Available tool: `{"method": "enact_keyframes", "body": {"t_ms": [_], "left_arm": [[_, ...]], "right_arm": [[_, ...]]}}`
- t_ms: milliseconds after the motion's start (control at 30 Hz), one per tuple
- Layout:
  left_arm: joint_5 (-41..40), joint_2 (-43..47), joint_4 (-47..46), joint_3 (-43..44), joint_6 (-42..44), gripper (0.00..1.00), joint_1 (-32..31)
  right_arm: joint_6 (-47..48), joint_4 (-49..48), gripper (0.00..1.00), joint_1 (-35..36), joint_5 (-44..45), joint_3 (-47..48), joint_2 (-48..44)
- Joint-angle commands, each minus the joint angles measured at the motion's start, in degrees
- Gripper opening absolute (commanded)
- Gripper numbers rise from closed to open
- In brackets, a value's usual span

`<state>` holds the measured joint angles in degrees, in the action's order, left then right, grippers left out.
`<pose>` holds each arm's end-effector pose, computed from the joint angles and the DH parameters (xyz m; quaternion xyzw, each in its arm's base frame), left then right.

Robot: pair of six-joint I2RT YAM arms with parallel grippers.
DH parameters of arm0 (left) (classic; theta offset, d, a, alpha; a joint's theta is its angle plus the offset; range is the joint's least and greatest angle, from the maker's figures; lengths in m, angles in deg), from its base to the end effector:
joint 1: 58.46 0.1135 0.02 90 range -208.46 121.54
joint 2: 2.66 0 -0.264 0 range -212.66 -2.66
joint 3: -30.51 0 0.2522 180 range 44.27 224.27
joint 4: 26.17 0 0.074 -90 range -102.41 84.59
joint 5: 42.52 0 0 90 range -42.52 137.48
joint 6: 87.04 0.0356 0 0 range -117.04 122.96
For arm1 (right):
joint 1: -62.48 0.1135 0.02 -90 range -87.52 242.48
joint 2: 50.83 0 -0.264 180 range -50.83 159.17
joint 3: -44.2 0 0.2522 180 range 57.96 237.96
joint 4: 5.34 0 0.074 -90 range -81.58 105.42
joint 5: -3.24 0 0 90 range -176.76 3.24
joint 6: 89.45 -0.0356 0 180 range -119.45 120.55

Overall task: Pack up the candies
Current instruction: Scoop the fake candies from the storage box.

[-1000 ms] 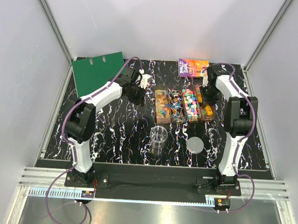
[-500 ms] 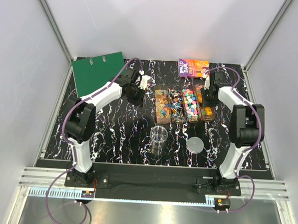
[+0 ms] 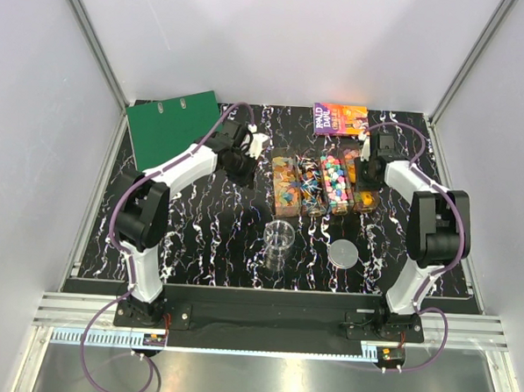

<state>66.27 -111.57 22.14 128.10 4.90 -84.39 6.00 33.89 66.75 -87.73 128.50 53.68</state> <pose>0.3613 -0.1884 0.2208 0.2708 0.9138 -0.2078 0.2200 0.3774 0.0288 0.1876 -0.0839 0.9610 0.0055 0.2636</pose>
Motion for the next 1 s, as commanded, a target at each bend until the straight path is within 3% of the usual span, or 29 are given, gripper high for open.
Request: {"method": "enact_keyframes", "body": {"t_ms": [0,600,967], "left_arm": [[-0.7,3.5,-0.7,1.0,0.4,0.0,-0.3],[-2.0,2.7,-0.6,2.1,1.9,0.0,-0.3],[-3.1,0.8,-0.6,5.9,2.5,0.0,-2.2]], "right_arm": [[-1.5,2.0,0.0,0.1,1.9,-4.6,-2.5],[-0.7,-16.6,0.0,0.2,2.8,-16.0,-12.0],[0.7,-19.8,0.0,0.1,4.0,-18.6,-16.8]]}}
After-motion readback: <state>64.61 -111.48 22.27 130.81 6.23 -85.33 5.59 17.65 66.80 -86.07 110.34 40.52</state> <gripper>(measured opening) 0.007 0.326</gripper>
